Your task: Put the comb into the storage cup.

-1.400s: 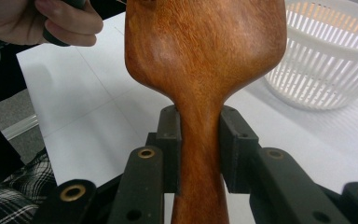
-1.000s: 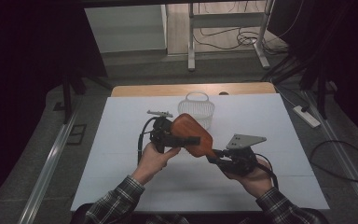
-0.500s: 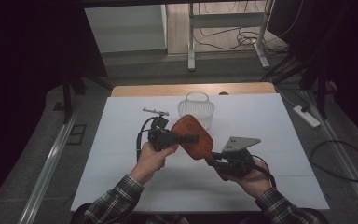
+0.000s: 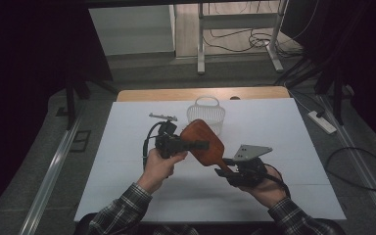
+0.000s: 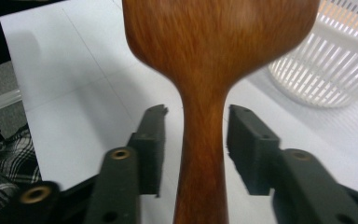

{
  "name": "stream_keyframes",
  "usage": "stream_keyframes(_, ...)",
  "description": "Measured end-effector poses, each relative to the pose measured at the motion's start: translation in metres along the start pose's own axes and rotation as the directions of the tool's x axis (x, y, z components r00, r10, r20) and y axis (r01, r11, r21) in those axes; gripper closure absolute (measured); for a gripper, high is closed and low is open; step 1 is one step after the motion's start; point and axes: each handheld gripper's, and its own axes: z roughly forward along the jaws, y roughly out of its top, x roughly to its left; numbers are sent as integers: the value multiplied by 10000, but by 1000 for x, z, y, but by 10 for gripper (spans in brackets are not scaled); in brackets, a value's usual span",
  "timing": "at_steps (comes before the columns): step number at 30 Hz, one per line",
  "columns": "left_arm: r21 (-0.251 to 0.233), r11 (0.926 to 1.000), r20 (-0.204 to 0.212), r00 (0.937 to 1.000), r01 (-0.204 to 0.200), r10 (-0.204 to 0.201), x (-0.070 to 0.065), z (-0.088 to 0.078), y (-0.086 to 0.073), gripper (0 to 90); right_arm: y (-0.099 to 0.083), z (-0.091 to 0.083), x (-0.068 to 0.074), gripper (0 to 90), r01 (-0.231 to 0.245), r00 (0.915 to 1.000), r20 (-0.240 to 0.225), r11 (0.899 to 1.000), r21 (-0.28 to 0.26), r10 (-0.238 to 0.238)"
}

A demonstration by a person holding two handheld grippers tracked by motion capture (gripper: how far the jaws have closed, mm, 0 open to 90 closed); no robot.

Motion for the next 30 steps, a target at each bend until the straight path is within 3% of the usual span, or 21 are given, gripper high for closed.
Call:
stream_keyframes(5, -43, 9999, -262, 9995, -163, 162, -2, -3, 0, 544, -1, 0, -2, 464, -33, 10000, -10, 9999, 165, 33)
stream_keyframes(13, 86, 9990, -739, 9962, -445, 450, -5, -5, 0, 541, -5, -1, -9, 331, -504, 9979, -390, 9981, 362, 518)
stream_keyframes(21, 72, 9981, -1059, 9925, -614, 618, -6, -10, 0, 539, -7, -5, -14, 224, -819, 9953, -466, 9951, 558, 846)
stream_keyframes(30, 130, 9967, -1543, 9847, -800, 811, -6, -16, 1, 540, -11, -6, -21, 141, -1003, 9925, -616, 9909, 900, 1061)
